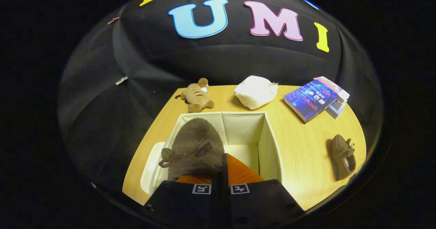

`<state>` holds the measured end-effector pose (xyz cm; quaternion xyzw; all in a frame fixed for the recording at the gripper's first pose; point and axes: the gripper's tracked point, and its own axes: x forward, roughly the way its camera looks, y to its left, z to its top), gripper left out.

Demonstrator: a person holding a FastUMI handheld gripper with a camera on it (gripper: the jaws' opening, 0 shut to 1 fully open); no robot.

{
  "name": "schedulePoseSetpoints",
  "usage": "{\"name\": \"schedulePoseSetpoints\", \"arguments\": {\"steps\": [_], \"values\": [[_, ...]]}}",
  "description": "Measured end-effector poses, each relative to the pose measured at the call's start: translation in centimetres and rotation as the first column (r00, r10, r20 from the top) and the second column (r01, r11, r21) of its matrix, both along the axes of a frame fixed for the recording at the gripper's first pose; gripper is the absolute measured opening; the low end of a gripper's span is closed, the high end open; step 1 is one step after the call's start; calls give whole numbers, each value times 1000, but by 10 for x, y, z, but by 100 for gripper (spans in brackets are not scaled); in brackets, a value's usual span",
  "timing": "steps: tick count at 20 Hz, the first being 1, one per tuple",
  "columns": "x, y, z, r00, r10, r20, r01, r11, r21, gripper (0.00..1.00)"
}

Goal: Open the storage box then place both shoes into the box .Put the left shoe in first, then the right shoe, with the right side of both shoes facing outward in a uniform manner.

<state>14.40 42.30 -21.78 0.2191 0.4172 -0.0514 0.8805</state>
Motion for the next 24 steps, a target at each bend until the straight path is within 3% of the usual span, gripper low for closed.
{"name": "schedulePoseSetpoints", "arguments": {"steps": [11, 24], "values": [[1, 23, -29, 998, 10, -66, -9, 1000, 21, 6], [5, 31, -33, 994, -39, -100, 45, 997, 57, 7]]}}
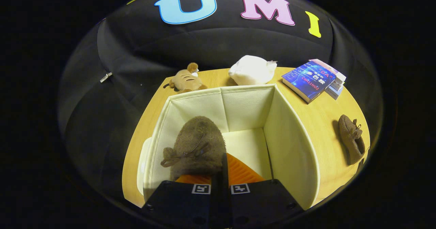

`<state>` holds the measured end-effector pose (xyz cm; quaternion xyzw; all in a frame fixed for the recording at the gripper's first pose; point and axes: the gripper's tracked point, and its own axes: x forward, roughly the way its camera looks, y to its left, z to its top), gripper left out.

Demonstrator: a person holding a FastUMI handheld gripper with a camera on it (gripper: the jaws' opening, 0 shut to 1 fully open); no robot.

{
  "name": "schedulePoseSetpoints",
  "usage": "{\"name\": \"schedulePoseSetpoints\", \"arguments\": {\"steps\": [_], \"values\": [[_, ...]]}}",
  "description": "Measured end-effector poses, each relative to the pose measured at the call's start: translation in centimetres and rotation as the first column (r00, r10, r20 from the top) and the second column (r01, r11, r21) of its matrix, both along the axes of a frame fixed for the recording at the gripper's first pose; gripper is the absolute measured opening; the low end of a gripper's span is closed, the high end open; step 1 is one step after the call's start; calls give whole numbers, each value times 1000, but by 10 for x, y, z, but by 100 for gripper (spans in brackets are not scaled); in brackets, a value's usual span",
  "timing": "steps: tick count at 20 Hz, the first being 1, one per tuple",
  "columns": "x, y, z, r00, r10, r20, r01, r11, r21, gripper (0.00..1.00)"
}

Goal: Open the storage box then place both shoes into the box .Put the left shoe in first, then the right shoe, with the right side of both shoes facing outward in a uniform manner.

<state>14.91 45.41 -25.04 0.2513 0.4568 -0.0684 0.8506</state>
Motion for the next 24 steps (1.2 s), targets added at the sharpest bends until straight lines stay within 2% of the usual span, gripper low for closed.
{"name": "schedulePoseSetpoints", "arguments": {"steps": [2, 4, 7, 11, 15, 20, 24], "values": [[-1, 9, -2, 1000, 25, -7, -25, 999, 34, 17], [-5, 19, 0, 998, 55, -8, -54, 996, 67, 39], [-4, 25, 8, 996, 90, 19, -92, 991, 102, 84], [0, 11, 29, 989, 115, 97, -123, 989, 79, 98], [7, -18, 67, 964, 141, 224, -152, 988, 32, 98], [-7, -81, 125, 884, 247, 396, -222, 969, -109, 99], [-44, -147, 145, 833, 335, 441, -264, 940, -216, 99]]}}
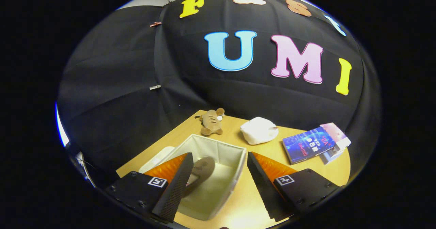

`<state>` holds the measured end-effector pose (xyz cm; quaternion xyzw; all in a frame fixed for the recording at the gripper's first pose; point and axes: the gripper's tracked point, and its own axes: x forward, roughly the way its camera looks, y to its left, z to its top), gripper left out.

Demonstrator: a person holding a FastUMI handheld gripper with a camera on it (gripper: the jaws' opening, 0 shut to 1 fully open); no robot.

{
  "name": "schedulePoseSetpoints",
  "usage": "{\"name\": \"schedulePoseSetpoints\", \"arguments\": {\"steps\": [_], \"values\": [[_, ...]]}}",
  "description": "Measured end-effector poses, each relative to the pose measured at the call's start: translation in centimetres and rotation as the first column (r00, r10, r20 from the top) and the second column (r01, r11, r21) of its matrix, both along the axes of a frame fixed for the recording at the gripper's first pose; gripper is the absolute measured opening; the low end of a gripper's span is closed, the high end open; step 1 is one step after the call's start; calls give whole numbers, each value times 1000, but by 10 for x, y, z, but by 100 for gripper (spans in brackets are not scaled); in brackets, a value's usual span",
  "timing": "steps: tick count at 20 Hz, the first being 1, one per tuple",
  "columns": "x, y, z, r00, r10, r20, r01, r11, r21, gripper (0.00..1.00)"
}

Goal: Open the storage box then place both shoes into the box .Put the left shoe in first, then the right shoe, with the right side of both shoes facing outward in a uniform manner.

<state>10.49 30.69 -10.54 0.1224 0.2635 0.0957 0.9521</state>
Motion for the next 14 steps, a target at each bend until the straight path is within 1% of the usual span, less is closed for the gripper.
{"name": "schedulePoseSetpoints", "arguments": {"steps": [4, 6, 10, 14], "values": [[-43, -75, 3, 999, 38, 29, -35, 996, -81, 97], [-66, -110, -6, 999, 48, 17, -46, 994, -100, 99], [-109, -178, -45, 998, 43, -41, -49, 987, -155, 99], [-145, -231, -112, 988, 16, -155, -45, 981, -187, 99]]}}
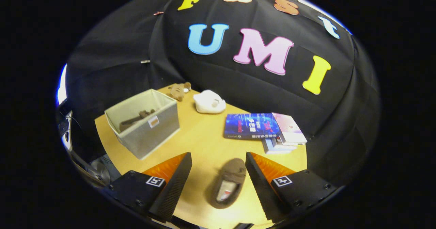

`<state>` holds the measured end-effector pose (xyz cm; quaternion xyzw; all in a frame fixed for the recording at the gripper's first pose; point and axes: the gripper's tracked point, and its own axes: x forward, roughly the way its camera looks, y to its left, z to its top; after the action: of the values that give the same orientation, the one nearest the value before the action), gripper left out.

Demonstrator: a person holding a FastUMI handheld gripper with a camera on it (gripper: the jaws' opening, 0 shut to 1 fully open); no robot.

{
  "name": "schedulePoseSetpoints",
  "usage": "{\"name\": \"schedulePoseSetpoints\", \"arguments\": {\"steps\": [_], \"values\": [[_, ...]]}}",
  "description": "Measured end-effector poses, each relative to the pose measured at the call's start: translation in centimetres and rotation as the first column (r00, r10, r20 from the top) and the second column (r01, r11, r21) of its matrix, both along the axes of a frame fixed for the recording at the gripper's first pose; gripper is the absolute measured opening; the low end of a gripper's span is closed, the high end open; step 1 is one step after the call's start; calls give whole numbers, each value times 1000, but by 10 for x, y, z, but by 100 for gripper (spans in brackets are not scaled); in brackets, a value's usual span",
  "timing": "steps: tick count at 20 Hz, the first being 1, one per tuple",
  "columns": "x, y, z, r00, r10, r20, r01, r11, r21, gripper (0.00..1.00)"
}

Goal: Open the storage box then place both shoes into the box .Put the left shoe in first, then the right shoe, with the right side of both shoes facing outward in a uniform manner.

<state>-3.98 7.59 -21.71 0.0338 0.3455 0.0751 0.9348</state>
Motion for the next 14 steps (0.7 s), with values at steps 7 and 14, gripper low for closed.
{"name": "schedulePoseSetpoints", "arguments": {"steps": [7, 14], "values": [[-26, -30, -119, 977, -55, -206, 53, 998, -18, 96], [-2, -23, -191, 959, -45, -279, 42, 999, -18, 82]]}}
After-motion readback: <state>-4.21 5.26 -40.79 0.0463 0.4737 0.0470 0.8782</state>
